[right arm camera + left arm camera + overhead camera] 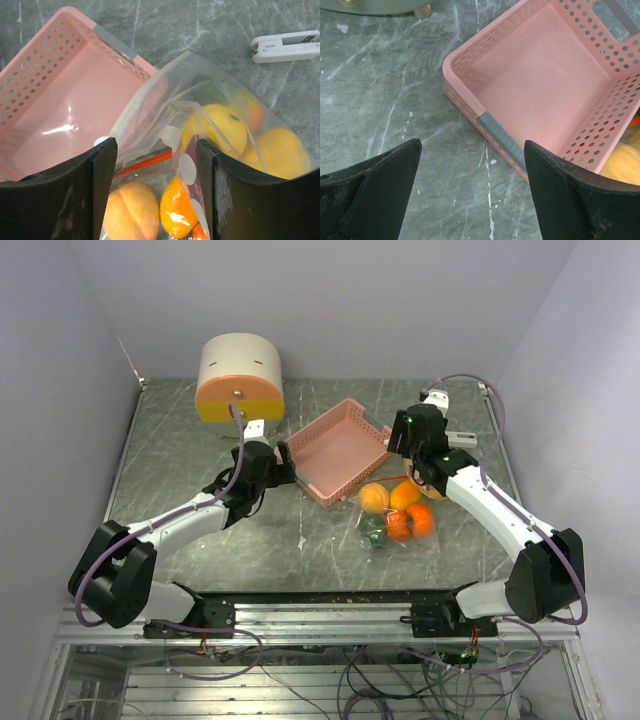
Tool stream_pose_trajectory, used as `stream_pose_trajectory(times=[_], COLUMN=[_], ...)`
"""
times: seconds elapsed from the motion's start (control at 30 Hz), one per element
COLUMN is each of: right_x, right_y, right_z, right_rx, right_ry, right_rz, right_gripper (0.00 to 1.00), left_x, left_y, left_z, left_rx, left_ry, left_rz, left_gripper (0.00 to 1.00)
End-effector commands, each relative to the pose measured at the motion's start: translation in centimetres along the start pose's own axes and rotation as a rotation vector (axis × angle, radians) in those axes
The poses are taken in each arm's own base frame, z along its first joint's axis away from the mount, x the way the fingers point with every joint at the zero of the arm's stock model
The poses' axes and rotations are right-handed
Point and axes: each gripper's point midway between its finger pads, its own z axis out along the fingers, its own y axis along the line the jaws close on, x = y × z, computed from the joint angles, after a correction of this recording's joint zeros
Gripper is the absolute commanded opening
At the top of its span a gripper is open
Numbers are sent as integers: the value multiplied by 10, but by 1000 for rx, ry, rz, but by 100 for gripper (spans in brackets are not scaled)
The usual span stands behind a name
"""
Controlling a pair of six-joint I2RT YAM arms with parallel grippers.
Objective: Open the zip-top bag and remove the fake food
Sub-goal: Place the zipper food storage bag at the center of the board, then move the bin to the center of the board.
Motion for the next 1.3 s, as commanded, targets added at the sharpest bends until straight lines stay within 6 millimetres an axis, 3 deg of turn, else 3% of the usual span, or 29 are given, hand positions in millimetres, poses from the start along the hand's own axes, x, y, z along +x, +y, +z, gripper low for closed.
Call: stream_pose_trajectory(times=[0.0,0.07,0.1,0.2,0.33,0.47,0.6,0.77,0.87,0.93,1.07,1.17,1.27], right_x=[-35,-43,-48,-54,-54,-46,-41,-33,-26,-21,-4,8,20], right_y=[15,14,14,24,38,55,64,73,84,92,112,126,130], right_z=[-22,-31,-35,-48,-51,-51,-50,-46,-45,-44,-35,-27,-14], right_rx=[-53,-44,-49,-128,-188,-197,-224,-274,-336,-382,-473,-528,-519], right_ry=[-118,-148,-162,-190,-186,-176,-167,-149,-136,-129,-80,-40,8], right_rz=[19,17,22,31,2,-48,-54,-83,-123,-157,-222,-248,-263], right_gripper=[64,61,60,52,43,36,35,35,35,35,38,45,48], left_x=[-4,3,8,22,25,24,36,46,43,37,19,-4,-17], left_y=[3,12,16,22,13,-4,-14,-20,-24,-33,-49,-54,-44], left_z=[-4,-4,-4,-4,3,21,43,71,90,106,127,117,95], left_rx=[-7,-53,-70,-79,-45,-6,2,-12,-26,-23,-21,-12,-20], left_ry=[-54,-56,-55,-48,-41,-24,30,57,46,46,53,14,-10], left_rz=[-45,-84,-98,-120,-120,-131,-116,-96,-78,-58,-12,11,-2], left_gripper=[95,95,99,82,69,52,36,33,36,42,69,93,99])
